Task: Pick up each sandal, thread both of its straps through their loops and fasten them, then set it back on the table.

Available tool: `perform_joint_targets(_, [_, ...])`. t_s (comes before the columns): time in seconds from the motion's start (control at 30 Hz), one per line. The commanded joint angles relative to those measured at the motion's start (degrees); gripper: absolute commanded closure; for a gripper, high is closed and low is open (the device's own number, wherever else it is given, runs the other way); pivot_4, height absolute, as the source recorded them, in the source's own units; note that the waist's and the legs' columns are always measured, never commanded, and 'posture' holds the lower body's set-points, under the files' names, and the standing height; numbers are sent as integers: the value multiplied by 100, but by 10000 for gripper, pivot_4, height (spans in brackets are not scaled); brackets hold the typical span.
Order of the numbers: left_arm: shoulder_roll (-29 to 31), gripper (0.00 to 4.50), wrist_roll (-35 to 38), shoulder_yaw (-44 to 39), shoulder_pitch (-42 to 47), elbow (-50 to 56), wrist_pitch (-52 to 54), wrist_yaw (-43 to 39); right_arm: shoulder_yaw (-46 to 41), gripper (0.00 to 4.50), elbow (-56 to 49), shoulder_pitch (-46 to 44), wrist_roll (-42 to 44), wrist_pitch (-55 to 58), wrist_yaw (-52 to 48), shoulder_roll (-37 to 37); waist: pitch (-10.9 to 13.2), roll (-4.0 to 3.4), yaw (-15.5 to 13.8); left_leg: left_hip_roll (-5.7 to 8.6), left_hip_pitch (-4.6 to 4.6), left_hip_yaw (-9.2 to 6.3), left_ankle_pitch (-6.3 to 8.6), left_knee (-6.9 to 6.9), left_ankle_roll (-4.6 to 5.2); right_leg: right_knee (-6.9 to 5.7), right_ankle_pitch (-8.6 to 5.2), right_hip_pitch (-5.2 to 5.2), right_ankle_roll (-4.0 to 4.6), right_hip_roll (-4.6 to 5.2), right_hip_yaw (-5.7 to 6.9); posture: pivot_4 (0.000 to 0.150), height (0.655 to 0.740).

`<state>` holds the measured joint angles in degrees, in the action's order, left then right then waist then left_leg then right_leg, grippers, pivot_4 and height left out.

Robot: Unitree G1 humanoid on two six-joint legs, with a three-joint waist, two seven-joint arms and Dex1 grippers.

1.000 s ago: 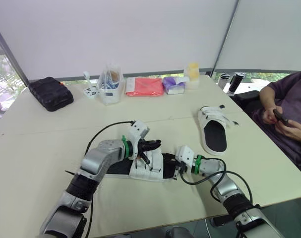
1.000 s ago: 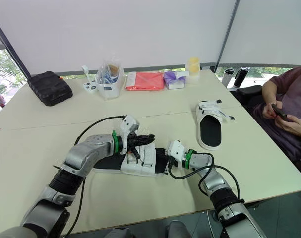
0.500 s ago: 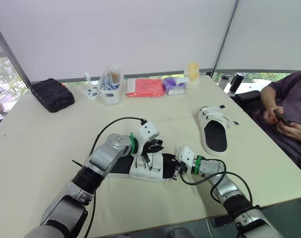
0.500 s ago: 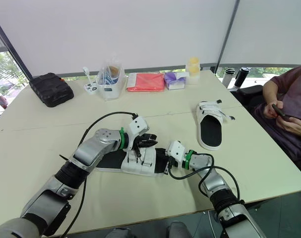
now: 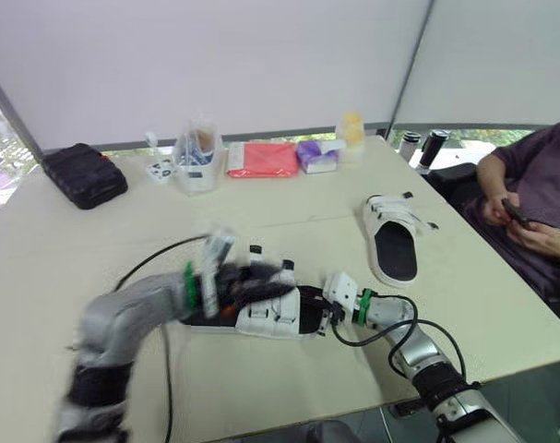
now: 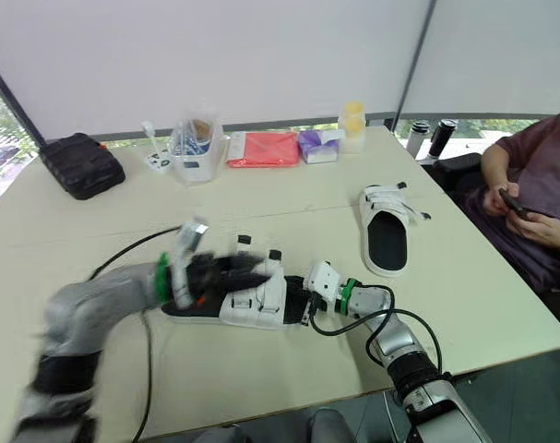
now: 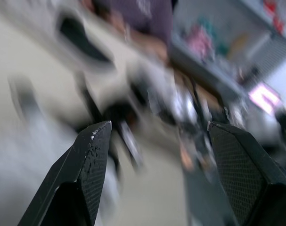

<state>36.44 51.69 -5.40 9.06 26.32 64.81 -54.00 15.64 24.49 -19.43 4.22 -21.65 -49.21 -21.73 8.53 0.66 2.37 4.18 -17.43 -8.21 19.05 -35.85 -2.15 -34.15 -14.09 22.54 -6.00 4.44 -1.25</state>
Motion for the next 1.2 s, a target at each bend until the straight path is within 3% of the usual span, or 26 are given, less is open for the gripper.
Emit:
perform_joint_targets(0.03, [814, 11434, -166, -96, -718, 381, -419, -637, -34, 45000, 95, 552, -147, 961, -28, -338, 41, 7, -82, 3, -15, -4, -3, -5, 4, -2, 1, 14, 0, 0, 1, 1500, 7400])
perform_joint_targets(0.1, [1198, 11434, -530, -288, -1032, 168, -869, -712, -156, 45000, -417, 721, -28, 1142, -74, -520, 51, 14, -180, 3, -46, -6, -3, -15, 5, -2, 4, 45, 6, 1, 1, 1500, 7400])
perform_joint_targets(0.17, [1198, 11434, -769, -489, -878, -193, -1211, -431, -241, 45000, -795, 860, 50, 1310, -116, -666, 72, -9, -330, 11, -99, -12, -5, -32, 7, -1, 8, 87, 11, 5, 4, 1500, 7400])
perform_joint_targets(0.27, [1016, 11434, -903, -531, -439, -606, -1488, -166, -260, 45000, -1092, 964, 96, 1512, -172, -789, 87, -2, -464, 20, -112, -19, -3, -28, 9, 8, 8, 94, 10, 14, 10, 1500, 7400])
perform_joint_targets(0.37, [849, 11434, -1064, -438, -114, -867, -1770, -70, -249, 45000, -1137, 982, 96, 1593, -232, -862, 90, 12, -452, 20, -144, -14, 2, -22, 18, 13, 18, 98, 25, 17, 13, 1500, 7400])
perform_joint_targets(0.47, [595, 11434, -1409, -184, 231, -1094, -2156, 97, -298, 45000, -1200, 987, 185, 1725, -315, -910, 87, 18, -450, 23, -209, 0, -18, -27, -16, 11, 38, 169, 6, 18, 12, 1500, 7400])
perform_joint_targets(0.6, [335, 11434, -1661, 161, 458, -1217, -2396, 147, -411, 45000, -1582, 1003, 384, 2044, -416, -1034, 97, 13, -465, 22, -216, 1, -17, -24, -16, 12, 40, 177, 8, 21, 13, 1500, 7400])
perform_joint_targets(0.8, [158, 11434, -1474, 385, 469, -1100, -2268, -27, -1174, 45000, -3511, 1515, 1211, 3188, -404, -1722, 116, 3, -512, 34, -304, -13, -14, -40, -8, 13, 46, 246, -3, 28, 18, 1500, 7400])
perform_joint_targets(1.0, [-24, 11434, -1299, 437, 646, -1186, -2108, -120, -2254, 45000, -5063, 2264, 1870, 4133, -174, -2301, 212, -14, -463, 41, -328, 1, -13, -40, -6, 11, 48, 278, -4, 36, 16, 1500, 7400])
perform_joint_targets(1.2, [174, 11434, -264, 233, 1038, -1316, -967, -630, -3288, 45000, -5799, 3276, 1999, 4544, -167, -2686, 245, 3, -460, 35, -342, 4, -14, -46, -6, 5, 49, 288, -6, 29, 19, 1500, 7400])
